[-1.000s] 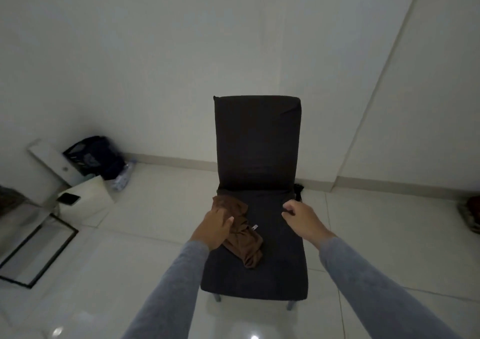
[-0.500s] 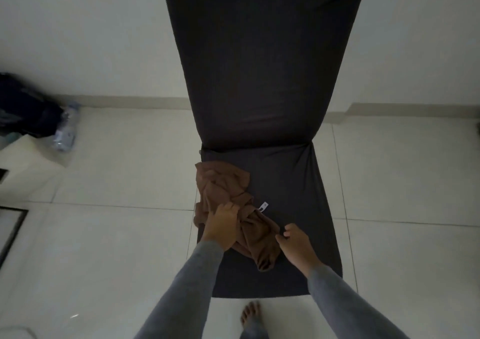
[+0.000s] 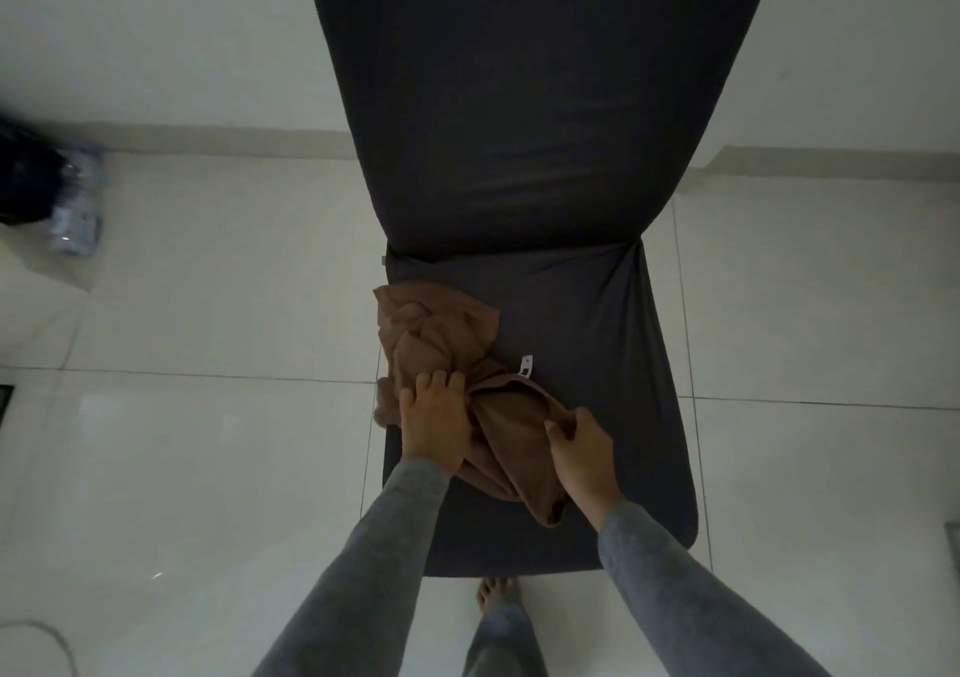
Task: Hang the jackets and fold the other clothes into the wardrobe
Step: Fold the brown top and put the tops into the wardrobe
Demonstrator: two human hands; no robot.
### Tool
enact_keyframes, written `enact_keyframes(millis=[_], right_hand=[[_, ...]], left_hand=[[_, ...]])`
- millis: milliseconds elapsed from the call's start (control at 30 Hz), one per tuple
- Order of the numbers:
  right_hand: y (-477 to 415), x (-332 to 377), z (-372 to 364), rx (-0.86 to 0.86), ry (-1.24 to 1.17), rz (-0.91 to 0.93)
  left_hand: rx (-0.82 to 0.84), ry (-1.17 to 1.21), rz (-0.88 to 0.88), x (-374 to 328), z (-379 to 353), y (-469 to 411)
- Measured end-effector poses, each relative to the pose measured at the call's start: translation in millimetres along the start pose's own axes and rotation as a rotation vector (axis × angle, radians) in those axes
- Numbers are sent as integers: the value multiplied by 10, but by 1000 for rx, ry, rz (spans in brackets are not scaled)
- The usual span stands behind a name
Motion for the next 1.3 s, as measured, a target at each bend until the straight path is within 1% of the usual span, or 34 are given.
enact_keyframes(millis=[100,167,233,300,367,400,433,567,633,733,767,867,967,1033,1100,1200,1300], right_hand=[[191,202,165,1,-119,79],[324,390,319,-4,-166,139],[479,599,540,-34,-183,216],[603,809,746,-61,-187,286],[827,1037,1004,-78,-193,367],[949,1142,1116,-80,-185,408],[1021,1208,1179,-82,-171,438],[1621,1566,1675,-141,-188,620],[2015,1720,1988,-185,-207,727],[2580,1871,2432,-257,-243,902],[2641,1929,2499,-287,-257,933],[3273,1887,2995,-405,-296,1075],[3678,1747,3401,-512,-313,1125],[3865,1577,3696,-578,-343,1081],[3980,1410,3964,-641,-374,1012],[4066,1137,4259,-703,-414,908],[4104,931,4421,-730,-442,844]], left_hand=[[-98,181,27,107,245,81],[-97,298,63,168,477,93],[-110,358,63,148,847,144],[-205,474,106,112,1233,195],[-338,626,136,37,1723,321],[-378,656,133,-15,1934,385],[-403,662,131,-59,2076,429],[-635,659,89,-350,2885,742],[-765,632,41,-505,3292,989],[-888,545,-26,-737,3823,1347],[-907,534,-25,-750,3907,1351],[-1078,500,-81,-1097,4395,1777],[-1178,497,-113,-1429,4686,2083],[-1193,490,-136,-1670,4803,2287],[-1151,438,-163,-1896,4873,2442],[-1026,384,-197,-2198,4875,2593],[-867,321,-237,-2396,4805,2683]])
Point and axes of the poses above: each hand's wrist, its own y-axis away from the middle knuckle, its own z-axis out of the back of the hand, x = y × z, the point moved 1 cm from there along -y, towards the middle knuckle, and after that the axes turned 14 degrees about -z, right-handed, at the moved point
